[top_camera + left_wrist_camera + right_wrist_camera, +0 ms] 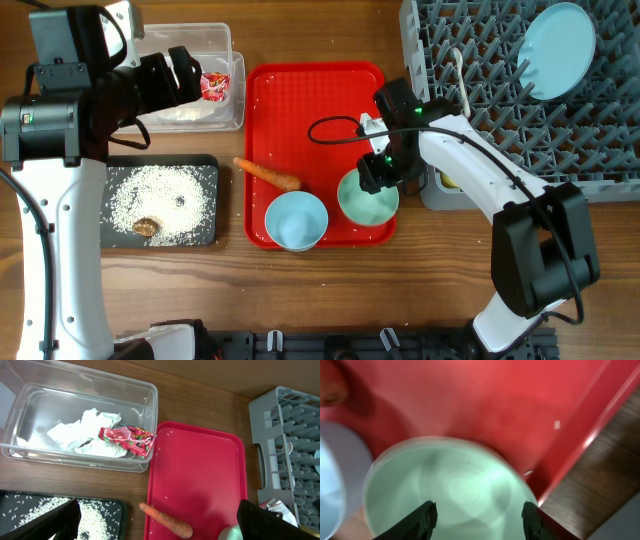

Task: Sort waste into correct bins and load items into the dishwasher rack
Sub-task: 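Reach the right gripper to the green bowl and grasp its rim, then lift the green bowl and carry it into the rack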

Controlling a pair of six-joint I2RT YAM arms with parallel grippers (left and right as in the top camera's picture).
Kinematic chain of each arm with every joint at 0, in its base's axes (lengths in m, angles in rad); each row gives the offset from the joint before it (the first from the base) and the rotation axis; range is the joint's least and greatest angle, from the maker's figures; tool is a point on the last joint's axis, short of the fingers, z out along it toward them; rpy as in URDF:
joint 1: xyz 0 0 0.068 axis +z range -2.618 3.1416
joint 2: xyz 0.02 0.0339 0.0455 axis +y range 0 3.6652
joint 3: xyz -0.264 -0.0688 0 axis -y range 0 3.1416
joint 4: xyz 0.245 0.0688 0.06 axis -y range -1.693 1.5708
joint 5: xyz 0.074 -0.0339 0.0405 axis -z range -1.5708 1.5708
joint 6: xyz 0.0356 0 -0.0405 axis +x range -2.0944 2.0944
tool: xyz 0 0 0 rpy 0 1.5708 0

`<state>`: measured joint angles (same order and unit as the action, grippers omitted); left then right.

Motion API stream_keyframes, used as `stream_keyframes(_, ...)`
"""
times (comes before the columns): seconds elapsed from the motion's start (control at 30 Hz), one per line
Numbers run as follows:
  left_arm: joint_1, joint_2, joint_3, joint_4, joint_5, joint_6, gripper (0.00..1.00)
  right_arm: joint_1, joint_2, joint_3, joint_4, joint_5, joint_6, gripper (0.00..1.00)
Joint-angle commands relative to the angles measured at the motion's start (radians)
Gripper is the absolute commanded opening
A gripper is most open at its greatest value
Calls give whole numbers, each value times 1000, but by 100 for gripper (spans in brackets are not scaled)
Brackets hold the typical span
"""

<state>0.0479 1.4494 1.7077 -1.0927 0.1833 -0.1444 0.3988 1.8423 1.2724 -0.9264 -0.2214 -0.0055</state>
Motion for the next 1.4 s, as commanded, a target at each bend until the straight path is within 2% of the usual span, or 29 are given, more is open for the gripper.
stream_keyframes(0.0, 5, 8, 13, 3, -2, -6, 100, -1, 14, -8, 38, 95, 42, 58)
stream_keyframes(0.53, 5, 8, 13, 3, -2, -6, 100, -16, -6, 72, 39, 92, 45, 58)
stream_keyframes(0.7, 5, 8, 13, 3, -2, -6, 100, -34, -6, 71, 25, 218, 161, 56)
stream_keyframes(0.87, 5, 8, 13, 3, -2, -6, 100, -52, -3, 68, 50, 243, 193, 53)
stream_keyframes(1.0, 5, 8, 13, 3, -2, -6, 100, -51, 23, 55, 74, 187, 192, 48)
stream_keyframes(1.17, 5, 8, 13, 3, -2, -6, 100, -51, 52, 55, 85, 134, 203, 34)
stream_keyframes(1.37, 5, 8, 13, 3, -2, -6, 100, -51, 52, 55, 107, 135, 216, 32)
